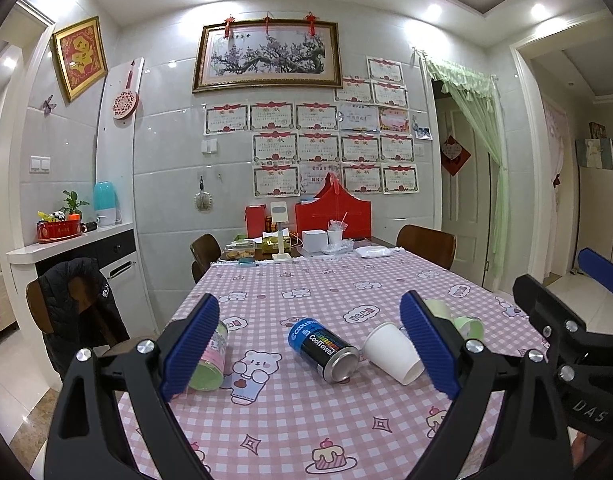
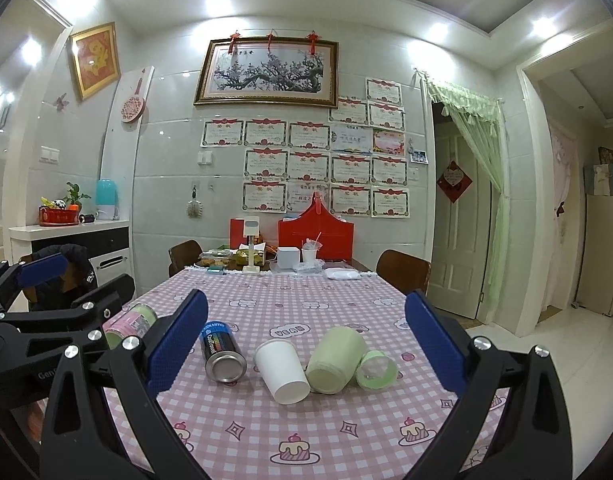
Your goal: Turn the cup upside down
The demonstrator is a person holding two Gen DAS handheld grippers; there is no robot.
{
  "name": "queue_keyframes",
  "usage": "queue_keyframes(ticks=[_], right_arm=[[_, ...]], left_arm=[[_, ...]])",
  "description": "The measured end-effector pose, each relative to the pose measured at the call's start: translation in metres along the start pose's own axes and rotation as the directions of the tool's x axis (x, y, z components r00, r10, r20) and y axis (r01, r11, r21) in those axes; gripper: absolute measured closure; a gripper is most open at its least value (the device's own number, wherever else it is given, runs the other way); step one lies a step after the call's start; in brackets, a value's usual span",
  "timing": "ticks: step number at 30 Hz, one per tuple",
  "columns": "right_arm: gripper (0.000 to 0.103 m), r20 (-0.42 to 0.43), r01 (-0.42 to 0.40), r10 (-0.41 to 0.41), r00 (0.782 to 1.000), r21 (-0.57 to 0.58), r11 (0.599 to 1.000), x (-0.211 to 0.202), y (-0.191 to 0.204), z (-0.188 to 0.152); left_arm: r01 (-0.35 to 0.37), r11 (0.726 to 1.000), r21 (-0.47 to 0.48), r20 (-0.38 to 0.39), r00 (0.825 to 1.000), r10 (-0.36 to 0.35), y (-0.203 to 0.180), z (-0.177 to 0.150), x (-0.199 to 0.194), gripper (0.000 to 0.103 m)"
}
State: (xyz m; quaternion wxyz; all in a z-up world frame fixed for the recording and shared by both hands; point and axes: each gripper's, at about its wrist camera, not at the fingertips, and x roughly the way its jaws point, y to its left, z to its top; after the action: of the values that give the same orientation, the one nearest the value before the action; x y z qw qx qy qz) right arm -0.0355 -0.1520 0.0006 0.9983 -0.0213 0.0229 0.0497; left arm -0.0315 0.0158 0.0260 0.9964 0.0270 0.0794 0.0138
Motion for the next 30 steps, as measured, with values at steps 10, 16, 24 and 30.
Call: queue_keyframes(ticks=[10, 16, 24, 30], right_arm=[[0.008, -0.003, 0.002, -0.002, 1.000, -0.001, 1.000, -0.0003, 0.0004, -0.0027], [0.008, -0.004, 0.003, -0.003, 1.000, 0.000, 1.000, -0.0004, 0.0005, -0.0028], [0.008, -0.006, 0.003, -0.003, 1.000, 0.000, 1.000, -0.0002, 0.0005, -0.0032], [0.008, -0.007, 0.003, -0.003, 1.000, 0.000, 1.000, 0.0000, 0.0009, -0.0035]], left_arm=[[-0.008, 1.000, 0.001, -0.002, 1.000, 0.008, -0.0016, -0.0047, 0.0029, 0.013], [-0.008, 1.000, 0.001, -0.001, 1.000, 0.008, -0.0024, -0.0055, 0.0033, 0.013], [-0.008, 1.000, -0.001, -0.004, 1.000, 0.008, -0.0019, -0.0057, 0.0034, 0.013], [-0.008, 1.000, 0.000, -0.001, 1.000, 0.008, -0.0010, -0.0052, 0.0028, 0.013]])
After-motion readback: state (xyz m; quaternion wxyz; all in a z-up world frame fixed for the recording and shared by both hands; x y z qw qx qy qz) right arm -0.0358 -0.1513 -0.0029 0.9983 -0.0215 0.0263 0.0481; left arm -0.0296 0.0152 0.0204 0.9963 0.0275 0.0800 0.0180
